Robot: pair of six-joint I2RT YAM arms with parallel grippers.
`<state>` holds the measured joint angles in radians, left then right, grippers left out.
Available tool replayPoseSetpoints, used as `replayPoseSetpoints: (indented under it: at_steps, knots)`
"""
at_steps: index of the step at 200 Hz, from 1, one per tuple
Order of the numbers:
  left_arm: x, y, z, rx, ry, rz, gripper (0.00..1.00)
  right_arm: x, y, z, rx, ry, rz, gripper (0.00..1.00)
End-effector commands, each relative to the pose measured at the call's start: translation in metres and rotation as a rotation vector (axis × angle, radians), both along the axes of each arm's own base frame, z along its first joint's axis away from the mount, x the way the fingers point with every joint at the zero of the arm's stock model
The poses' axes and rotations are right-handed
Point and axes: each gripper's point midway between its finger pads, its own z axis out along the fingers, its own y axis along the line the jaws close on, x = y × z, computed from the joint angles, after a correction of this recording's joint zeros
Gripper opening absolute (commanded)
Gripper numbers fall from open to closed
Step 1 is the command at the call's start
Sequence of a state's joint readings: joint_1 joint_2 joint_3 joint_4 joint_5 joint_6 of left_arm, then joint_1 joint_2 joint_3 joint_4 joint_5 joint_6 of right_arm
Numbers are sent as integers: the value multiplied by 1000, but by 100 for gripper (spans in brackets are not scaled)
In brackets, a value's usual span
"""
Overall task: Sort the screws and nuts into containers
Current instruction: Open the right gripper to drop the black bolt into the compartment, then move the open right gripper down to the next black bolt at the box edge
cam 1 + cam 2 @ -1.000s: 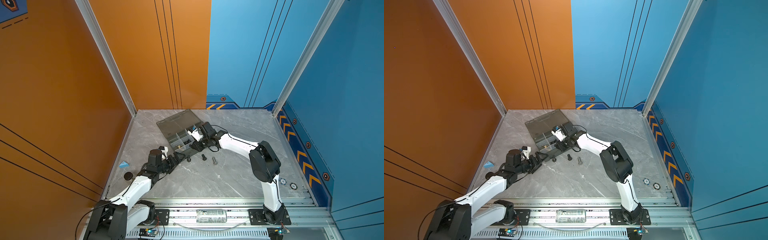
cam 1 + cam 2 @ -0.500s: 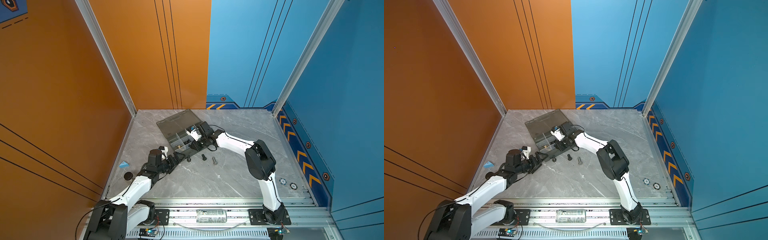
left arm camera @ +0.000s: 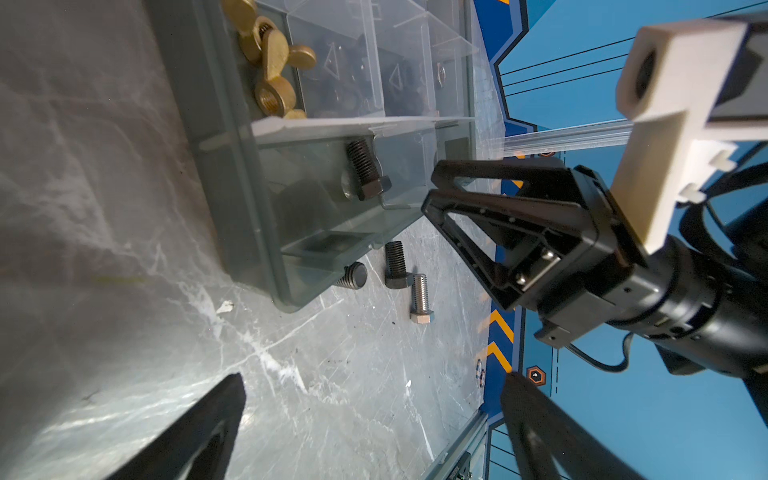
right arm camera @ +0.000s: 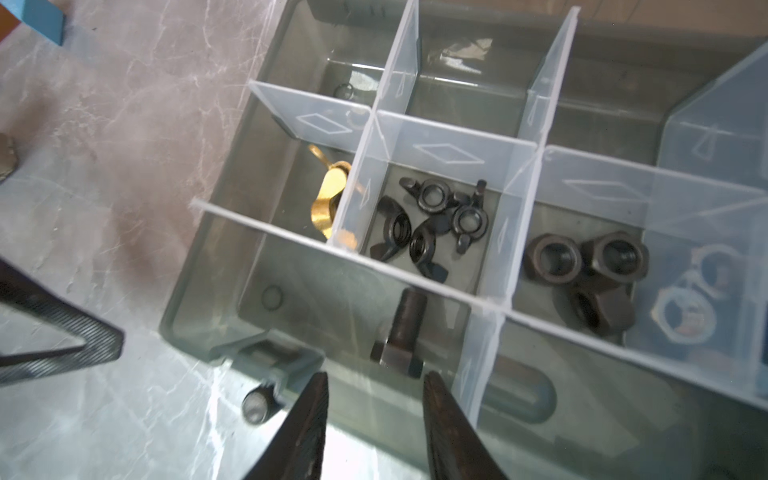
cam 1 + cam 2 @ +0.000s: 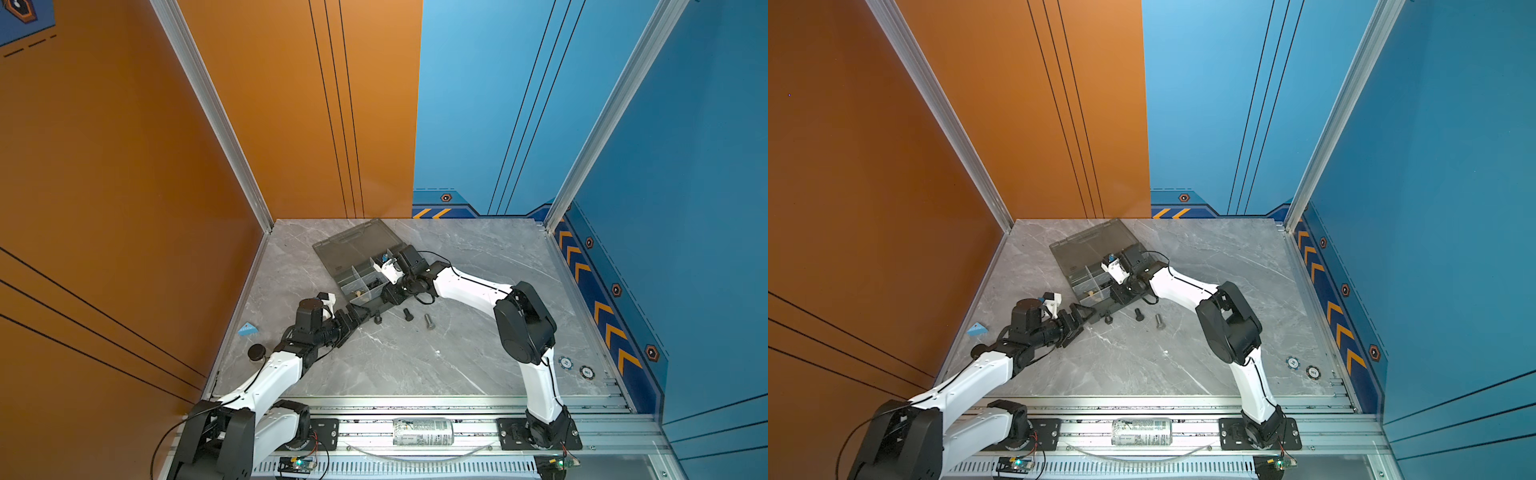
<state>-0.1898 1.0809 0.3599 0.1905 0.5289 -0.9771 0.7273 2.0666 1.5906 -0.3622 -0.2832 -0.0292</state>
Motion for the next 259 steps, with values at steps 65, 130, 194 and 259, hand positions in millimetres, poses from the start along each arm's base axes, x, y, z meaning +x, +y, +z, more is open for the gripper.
replayPoseSetpoints:
  at_steps: [65,130,194,259]
  knots:
    - [-6,4,-11,-6,34,0,98,-52,3,15,127,-28,-64,42]
    - [-7,4,-13,-9,40,-6,98,-57,17,-12,158,-4,-157,42]
    - [-7,5,-13,-11,43,-1,98,-53,23,-30,180,29,-198,40]
    - [-8,5,-16,-12,49,-1,98,-56,26,-47,167,44,-195,39]
